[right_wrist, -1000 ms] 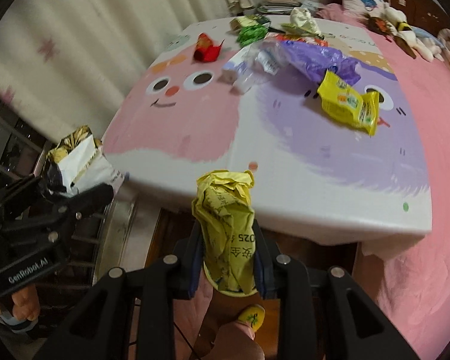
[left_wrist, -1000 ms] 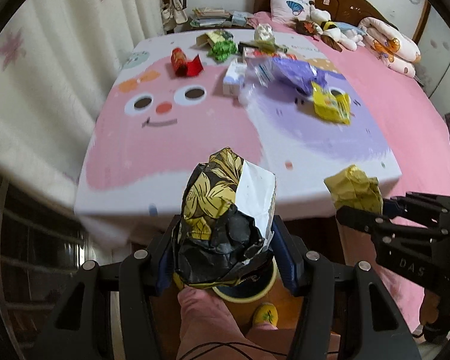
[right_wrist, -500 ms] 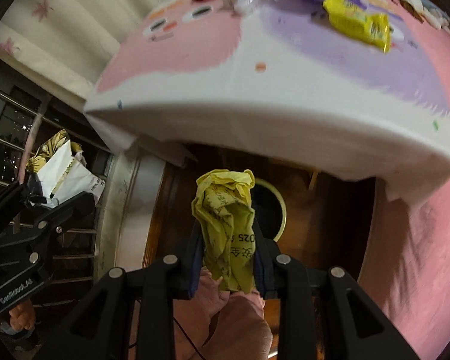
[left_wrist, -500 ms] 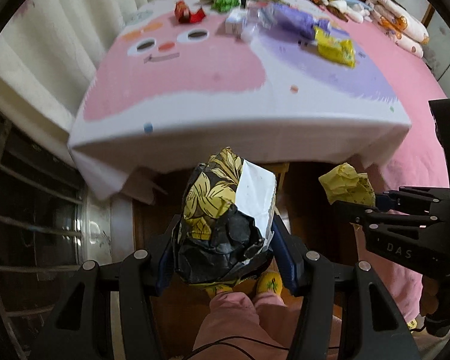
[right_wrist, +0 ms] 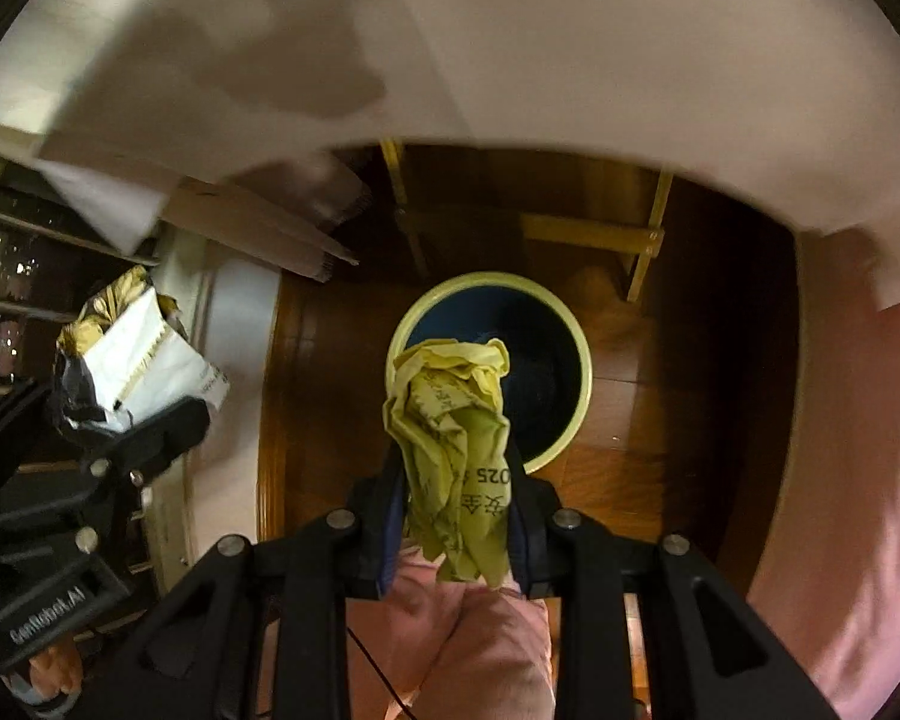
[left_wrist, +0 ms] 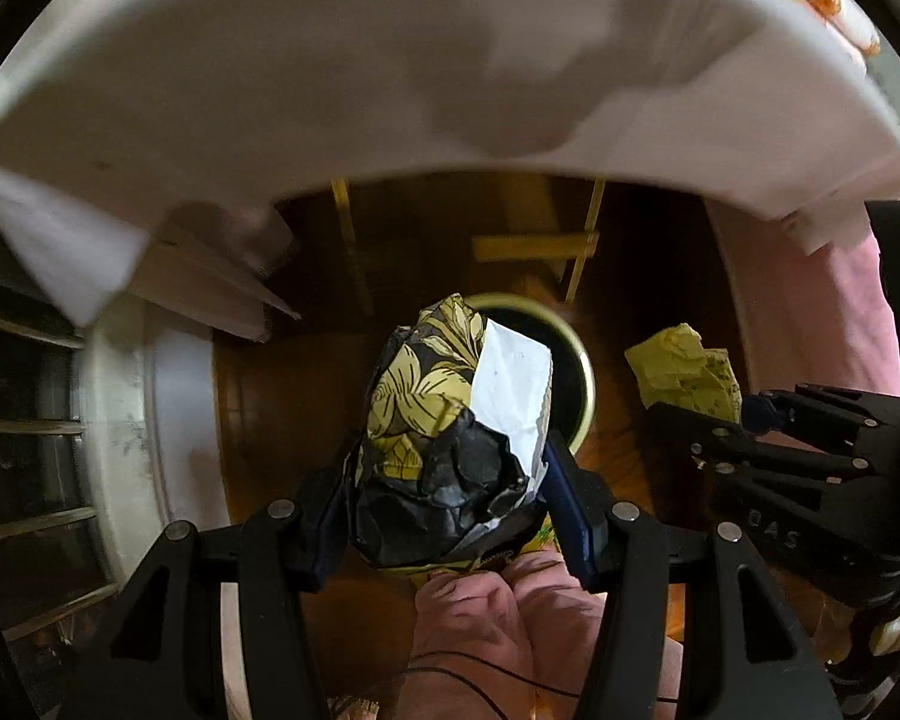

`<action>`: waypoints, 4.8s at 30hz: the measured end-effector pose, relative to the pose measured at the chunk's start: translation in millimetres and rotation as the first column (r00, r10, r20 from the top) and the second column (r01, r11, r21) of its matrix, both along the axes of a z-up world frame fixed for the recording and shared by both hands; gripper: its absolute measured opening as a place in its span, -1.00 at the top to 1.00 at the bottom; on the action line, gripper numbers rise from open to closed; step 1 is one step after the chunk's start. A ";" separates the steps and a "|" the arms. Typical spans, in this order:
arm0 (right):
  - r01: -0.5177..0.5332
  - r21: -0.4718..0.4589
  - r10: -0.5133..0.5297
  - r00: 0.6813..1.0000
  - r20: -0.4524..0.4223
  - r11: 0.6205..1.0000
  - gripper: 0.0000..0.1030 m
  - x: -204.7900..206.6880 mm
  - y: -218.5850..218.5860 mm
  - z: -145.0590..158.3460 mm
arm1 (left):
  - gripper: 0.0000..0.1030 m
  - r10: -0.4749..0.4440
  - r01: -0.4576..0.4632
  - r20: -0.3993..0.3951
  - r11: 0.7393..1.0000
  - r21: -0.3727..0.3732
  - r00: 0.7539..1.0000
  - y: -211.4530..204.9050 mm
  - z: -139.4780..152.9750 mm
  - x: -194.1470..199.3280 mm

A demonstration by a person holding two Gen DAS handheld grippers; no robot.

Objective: Collect trash
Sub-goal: 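Open both tools to drop the wrappers into the blue bin, then raise both tools back toward the table, then grasp the clear plastic bottle with the left tool while the right grasps the yellow snack bag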

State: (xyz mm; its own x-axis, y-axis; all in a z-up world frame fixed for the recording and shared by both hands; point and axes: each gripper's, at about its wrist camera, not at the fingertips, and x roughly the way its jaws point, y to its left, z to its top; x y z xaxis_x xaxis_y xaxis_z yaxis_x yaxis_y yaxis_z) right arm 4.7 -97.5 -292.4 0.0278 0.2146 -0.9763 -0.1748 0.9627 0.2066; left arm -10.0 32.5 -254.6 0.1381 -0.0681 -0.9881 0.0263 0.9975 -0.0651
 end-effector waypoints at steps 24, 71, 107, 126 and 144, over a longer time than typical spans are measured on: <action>0.205 0.128 -0.204 0.979 -0.019 0.970 -0.44 14.3 -24.4 -129.3 | -0.98 0.011 -0.010 0.054 1.000 -0.005 0.998 -8.6 -105.9 37.1; 0.308 0.077 -0.306 0.819 0.485 0.948 -0.46 78.1 -93.1 292.7 | -0.78 -0.168 0.171 0.468 0.985 0.037 0.868 -5.0 304.2 111.4; -0.095 0.145 0.053 0.961 0.271 0.985 0.69 305.6 -169.3 188.6 | 0.18 -0.026 0.011 0.174 0.996 0.091 0.984 -88.5 169.2 366.7; -0.042 0.223 -0.013 0.970 0.241 0.974 0.70 303.7 -181.4 186.3 | 0.08 -0.012 0.015 0.070 0.999 -0.039 0.998 -113.5 138.0 393.3; 0.006 0.232 -0.064 0.968 0.244 0.973 0.73 268.3 -168.1 195.0 | 0.33 0.065 -0.061 0.120 0.997 -0.037 0.991 -90.9 166.4 320.3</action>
State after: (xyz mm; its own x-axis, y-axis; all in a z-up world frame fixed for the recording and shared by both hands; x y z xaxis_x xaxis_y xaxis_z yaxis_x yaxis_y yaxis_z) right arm 273.0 -265.6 -97.4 0.2748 0.4246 -0.8627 -0.2153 0.9016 0.3751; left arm 310.3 -58.4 -88.2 0.2615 -0.0877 -0.9612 -0.0265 0.9948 -0.0980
